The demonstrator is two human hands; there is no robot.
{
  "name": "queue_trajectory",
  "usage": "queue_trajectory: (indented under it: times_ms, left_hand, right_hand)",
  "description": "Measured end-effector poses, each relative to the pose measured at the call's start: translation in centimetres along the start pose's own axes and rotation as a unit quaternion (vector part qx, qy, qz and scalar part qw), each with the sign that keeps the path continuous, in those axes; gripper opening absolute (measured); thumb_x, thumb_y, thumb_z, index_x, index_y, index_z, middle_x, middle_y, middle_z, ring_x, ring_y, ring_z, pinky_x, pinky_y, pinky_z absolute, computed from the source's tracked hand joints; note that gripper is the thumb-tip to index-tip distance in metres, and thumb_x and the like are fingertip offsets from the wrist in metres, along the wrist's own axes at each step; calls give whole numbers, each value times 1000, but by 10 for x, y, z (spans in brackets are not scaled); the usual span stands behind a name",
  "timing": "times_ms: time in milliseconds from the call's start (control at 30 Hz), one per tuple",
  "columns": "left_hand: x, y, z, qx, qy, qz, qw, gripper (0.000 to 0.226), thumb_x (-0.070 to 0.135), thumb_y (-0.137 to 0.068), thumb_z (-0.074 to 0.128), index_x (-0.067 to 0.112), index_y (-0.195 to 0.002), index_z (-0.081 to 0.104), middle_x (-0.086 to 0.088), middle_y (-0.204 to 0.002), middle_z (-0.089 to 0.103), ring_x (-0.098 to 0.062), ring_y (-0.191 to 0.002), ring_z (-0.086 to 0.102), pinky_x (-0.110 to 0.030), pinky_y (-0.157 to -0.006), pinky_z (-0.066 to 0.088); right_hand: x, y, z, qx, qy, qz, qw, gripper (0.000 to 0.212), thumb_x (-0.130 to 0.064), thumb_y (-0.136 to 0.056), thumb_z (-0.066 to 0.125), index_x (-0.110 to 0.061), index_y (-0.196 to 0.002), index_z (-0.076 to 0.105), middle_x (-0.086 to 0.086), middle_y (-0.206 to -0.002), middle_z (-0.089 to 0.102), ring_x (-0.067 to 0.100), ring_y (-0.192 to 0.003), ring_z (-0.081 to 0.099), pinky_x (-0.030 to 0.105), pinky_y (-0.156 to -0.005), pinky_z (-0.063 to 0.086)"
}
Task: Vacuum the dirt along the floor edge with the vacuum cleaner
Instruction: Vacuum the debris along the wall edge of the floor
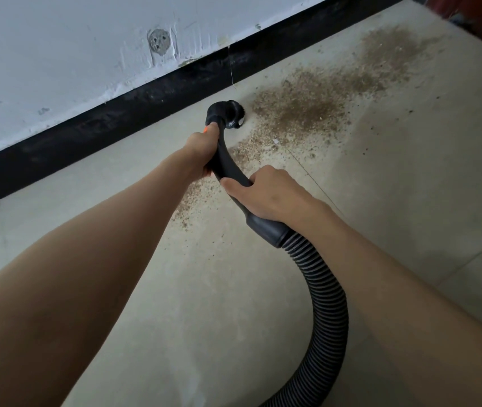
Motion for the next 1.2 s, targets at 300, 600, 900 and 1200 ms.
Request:
queue_trajectory:
  times_ms: [300, 600, 900, 1200]
  left_hand:
    - [-45, 26, -70, 27, -30, -21, 999, 42, 42, -101, 31, 3, -111, 41, -10, -98, 51, -24, -87, 55, -33, -74, 49]
    - [-104, 100, -162, 94, 18, -33, 995, 40, 40, -100, 31, 4, -110, 42, -10, -97, 52, -27, -92, 55, -37, -76, 51]
    - [-194, 179, -234, 197, 160, -70, 965, 34, 36, -98, 33, 5, -103, 47, -4, -82, 50, -25, -88, 52, -29, -56, 44]
    - [-227, 193, -253, 183, 183, -96, 961, 35, 36, -97, 35, 4, -107, 46, -6, -83, 50, -25, -88, 53, -30, -58, 47]
  right_hand:
    - [-39, 24, 60, -63, 3, -41, 997, 55, -62, -93, 47, -17, -62, 40, -1, -55, 45, 16, -47, 45, 29, -49, 32]
    - [-91, 84, 134, -111, -13, -90, 990, 56, -60, -95, 45, -16, -60, 44, 0, -56, 53, 21, -55, 54, 32, -57, 41]
    - [-133, 143, 195, -168, 112, -149, 968, 54, -65, -92, 43, -18, -65, 48, -1, -65, 65, 21, -66, 65, 32, -59, 48]
    - [-147, 160, 220, -189, 143, -140, 961, 58, -66, -92, 43, -14, -66, 51, 4, -70, 64, 24, -67, 63, 34, -58, 47]
Point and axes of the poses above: each hand's wrist, its own y-axis away from the middle knuckle, its own z-axis out of the palm, x = y × z, the point moved 8 cm from there along -y, towards the middle knuckle
